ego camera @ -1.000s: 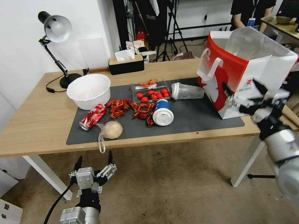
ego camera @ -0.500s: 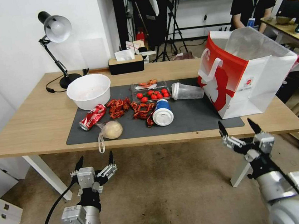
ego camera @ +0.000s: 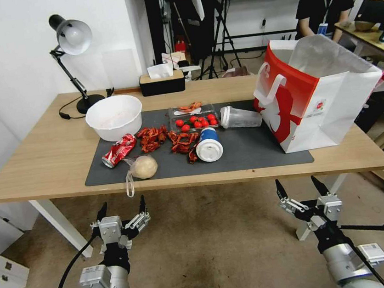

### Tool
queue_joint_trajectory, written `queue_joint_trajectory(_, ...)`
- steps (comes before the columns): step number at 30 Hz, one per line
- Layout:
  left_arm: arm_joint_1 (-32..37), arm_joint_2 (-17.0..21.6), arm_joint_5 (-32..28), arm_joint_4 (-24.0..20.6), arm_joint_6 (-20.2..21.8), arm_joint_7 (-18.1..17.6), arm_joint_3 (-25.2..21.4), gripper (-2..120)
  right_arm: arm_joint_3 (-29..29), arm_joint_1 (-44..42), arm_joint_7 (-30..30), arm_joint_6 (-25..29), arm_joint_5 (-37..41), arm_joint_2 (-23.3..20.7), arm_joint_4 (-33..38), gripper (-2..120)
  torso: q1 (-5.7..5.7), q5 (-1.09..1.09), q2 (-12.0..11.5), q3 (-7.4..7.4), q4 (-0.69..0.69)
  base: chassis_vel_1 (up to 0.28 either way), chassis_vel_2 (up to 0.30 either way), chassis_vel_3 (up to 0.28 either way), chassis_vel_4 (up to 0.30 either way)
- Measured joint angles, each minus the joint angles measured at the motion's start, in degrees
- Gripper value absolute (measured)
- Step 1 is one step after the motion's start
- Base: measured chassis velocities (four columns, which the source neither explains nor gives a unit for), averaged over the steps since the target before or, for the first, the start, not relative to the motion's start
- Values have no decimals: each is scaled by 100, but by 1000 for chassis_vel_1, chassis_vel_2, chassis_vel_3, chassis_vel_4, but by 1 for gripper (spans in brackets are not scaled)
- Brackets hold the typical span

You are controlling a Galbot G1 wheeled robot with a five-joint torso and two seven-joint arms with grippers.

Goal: Pick up the trash from the table and place it into the takeout bag.

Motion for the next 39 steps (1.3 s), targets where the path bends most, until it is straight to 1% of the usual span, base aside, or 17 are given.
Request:
queue_joint_trajectory(15,-11,4,11,5,0,16,-30,100,-159,34,-62,-8,-153,-1,-16,100,0,0,0,0,0,0,0,0,0)
queue_joint_trajectory(24,-2,-5,31,8,0,23,-28,100,-248,223,-72,-147,-188,-112,25,100,1,0,0,0,0,0,0,0,0)
queue_joint_trajectory(31,-4,-5,33,8,-2,27,-30,100,-528,678,-49,-393,-414,-250,112,100,1,0,0,0,0,0,0,0,0)
queue_joint_trajectory(33,-18,6,35,13,-2,28,-27,100,-598,861,-37,-484,-464,-295,146,100,1,1,0,0,1,0,0,0,0)
queue_joint_trajectory(34,-45,34,35,26,-2,31,-18,100,-660,1076,-33,-613,-483,-358,195,100,2,0,0,0,1,0,0,0,0)
queue_joint_trajectory(39,-99,86,19,54,18,40,3,100,-689,1356,-57,-814,-471,-484,262,100,1,0,0,0,-2,0,0,0,0)
